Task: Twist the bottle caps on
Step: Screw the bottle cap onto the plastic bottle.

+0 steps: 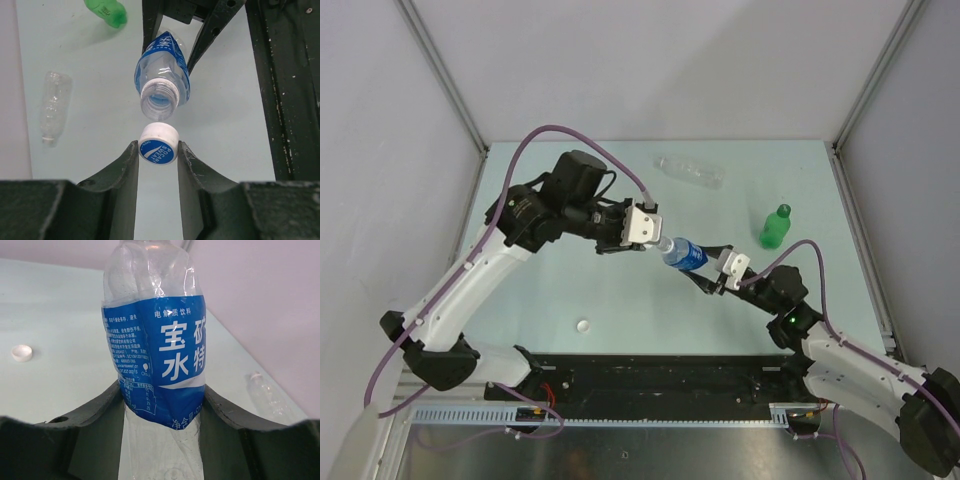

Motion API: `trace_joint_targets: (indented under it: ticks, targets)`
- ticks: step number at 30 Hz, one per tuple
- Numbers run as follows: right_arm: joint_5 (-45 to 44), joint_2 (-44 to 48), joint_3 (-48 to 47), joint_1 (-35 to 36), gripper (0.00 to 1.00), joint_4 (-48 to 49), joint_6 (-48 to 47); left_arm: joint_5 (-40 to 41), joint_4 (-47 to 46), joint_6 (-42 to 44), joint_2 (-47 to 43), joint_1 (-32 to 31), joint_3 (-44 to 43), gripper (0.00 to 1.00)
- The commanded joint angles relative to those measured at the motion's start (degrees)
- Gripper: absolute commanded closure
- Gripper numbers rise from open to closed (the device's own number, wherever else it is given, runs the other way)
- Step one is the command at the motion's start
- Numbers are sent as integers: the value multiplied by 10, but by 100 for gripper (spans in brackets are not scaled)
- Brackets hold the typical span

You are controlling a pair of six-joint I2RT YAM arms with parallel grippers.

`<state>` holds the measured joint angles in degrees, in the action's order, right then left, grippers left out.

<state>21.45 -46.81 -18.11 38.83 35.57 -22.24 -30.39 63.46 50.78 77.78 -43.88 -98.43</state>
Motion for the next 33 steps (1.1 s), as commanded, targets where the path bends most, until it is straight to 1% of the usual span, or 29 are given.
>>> trace_joint_targets:
  ticks: [1,8,16,28,33]
  targets:
    - [27,-6,-6,9,74,74,22,-38,-12,-25,-3,-3,2,100]
    - [23,-34,-21,19,77,53,23,-47,-21,-34,5,-5,3,100]
    - [29,-52,-31,21,79,81,36,-31,-22,-22,12,-7,18,100]
    - [39,-51,-40,23,82,86,56,-5,-22,-10,26,-9,23,100]
    - [35,-52,-40,23,85,118,94,-10,-22,-12,28,-9,23,100]
